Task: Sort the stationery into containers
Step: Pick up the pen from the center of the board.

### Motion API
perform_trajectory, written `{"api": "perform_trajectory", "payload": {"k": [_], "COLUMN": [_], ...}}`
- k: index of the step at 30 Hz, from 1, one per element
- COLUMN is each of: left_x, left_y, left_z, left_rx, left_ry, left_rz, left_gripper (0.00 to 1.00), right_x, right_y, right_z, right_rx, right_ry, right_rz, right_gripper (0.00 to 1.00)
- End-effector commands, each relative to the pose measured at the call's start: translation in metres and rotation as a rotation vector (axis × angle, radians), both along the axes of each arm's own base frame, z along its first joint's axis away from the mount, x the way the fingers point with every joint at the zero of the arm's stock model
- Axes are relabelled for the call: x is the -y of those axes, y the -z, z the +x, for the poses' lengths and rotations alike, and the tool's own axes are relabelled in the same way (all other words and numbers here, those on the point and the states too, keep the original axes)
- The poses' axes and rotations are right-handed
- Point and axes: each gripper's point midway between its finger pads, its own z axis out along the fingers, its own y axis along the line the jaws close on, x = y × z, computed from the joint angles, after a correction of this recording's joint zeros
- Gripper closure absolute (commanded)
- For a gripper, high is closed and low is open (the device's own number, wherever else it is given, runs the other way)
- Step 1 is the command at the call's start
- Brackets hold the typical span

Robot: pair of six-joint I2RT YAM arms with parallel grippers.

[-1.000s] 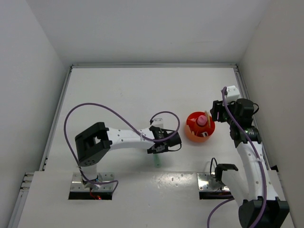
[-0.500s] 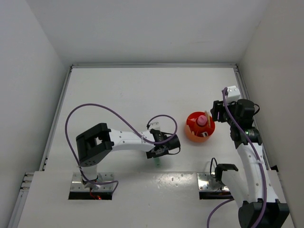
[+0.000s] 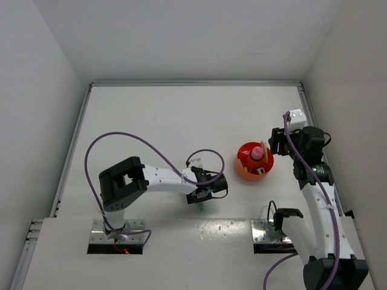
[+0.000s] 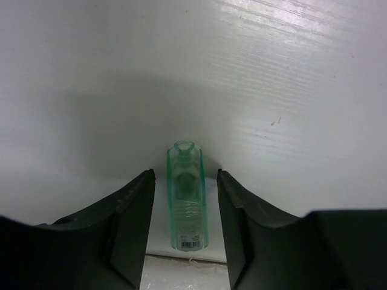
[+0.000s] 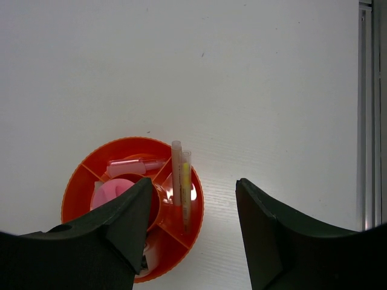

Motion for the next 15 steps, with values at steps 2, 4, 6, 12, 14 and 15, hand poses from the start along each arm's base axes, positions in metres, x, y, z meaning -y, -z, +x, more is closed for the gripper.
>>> {"api": "perform_trajectory", "payload": {"k": [2, 4, 6, 12, 14, 15], "left_x": [-0.001, 0.000, 0.000, 0.043, 0.059, 0.063], "left_y": [0.015, 0.016, 0.019, -0.060, -0.110, -0.123], "left_z": [-0.005, -0.007, -0.007, 0.039, 0.066, 0.074], "left_rx": [-0.037, -0.047, -0.048, 0.178, 0.333, 0.377], "left_ry": [-0.009, -0.008, 0.014, 0.120, 0.195, 0.205], "left_rz": [0.002, -0.001, 0.009, -0.079, -0.072, -0.066], "left_gripper": [0.53, 0.56, 0.61, 0.77, 0.98, 1.00], "right_x": [0.004, 0.004, 0.004, 0.004, 0.004, 0.004], "right_y": [-0.017, -0.017, -0.017, -0.017, -0.017, -0.017], "right_z": [0.005, 0.005, 0.005, 0.005, 0.005, 0.005], "right_rx": [0.054, 0.054, 0.054, 0.054, 0.054, 0.054], "right_ry": [0.018, 0.018, 0.018, 0.018, 0.018, 0.018], "right_rz": [-0.007, -0.007, -0.007, -0.007, -0.007, -0.007], "right_gripper": [0.42, 0.42, 0.42, 0.42, 0.43, 0.57]}}
